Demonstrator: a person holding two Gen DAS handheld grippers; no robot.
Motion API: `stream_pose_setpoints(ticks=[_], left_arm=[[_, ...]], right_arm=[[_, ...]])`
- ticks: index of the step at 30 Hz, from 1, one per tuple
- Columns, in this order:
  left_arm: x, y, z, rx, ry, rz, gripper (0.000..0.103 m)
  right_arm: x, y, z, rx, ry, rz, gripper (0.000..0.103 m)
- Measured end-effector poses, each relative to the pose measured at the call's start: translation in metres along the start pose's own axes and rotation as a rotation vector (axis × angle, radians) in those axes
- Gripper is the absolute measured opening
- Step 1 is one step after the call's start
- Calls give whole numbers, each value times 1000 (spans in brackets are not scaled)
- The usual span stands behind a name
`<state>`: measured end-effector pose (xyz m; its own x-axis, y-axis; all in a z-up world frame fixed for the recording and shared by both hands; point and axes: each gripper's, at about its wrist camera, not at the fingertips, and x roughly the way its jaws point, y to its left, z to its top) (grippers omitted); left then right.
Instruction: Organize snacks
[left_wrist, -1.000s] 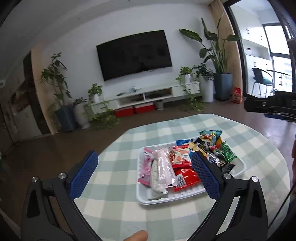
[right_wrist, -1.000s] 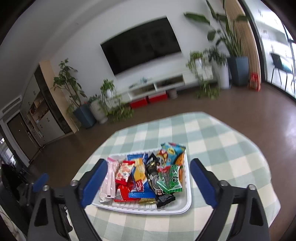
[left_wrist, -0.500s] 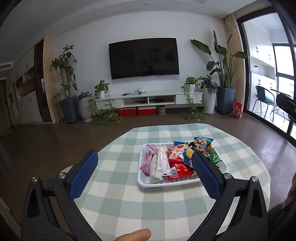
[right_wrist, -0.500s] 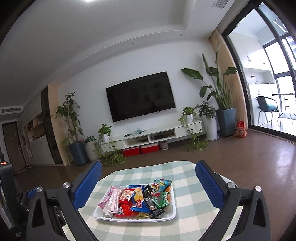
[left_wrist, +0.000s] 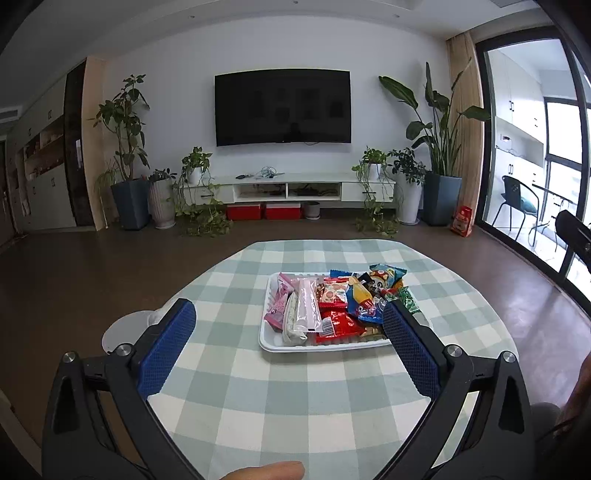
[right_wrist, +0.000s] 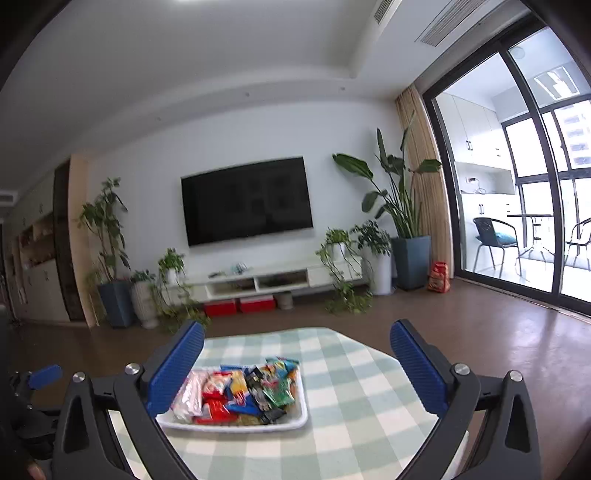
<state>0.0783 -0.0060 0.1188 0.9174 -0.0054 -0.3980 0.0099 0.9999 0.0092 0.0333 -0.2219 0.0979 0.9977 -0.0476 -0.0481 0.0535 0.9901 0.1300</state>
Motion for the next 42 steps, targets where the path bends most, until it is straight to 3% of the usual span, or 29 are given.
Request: stream_pose_setpoints(ticks=[6,15,22,42], left_arm=[[7,-6,-11,23,67,1,103],[36,3,-30,-28,193,2,103],[53,9,-45,-51,246,-13,103],[64,9,-54,-57,275,-37,103]], right_arm=[[2,2,-12,-2,70,0,103],[13,6,-30,-16,187,-34,103],[24,12,-44,-44,255,-47,103],[33,18,-53,-77,334,-54,103]])
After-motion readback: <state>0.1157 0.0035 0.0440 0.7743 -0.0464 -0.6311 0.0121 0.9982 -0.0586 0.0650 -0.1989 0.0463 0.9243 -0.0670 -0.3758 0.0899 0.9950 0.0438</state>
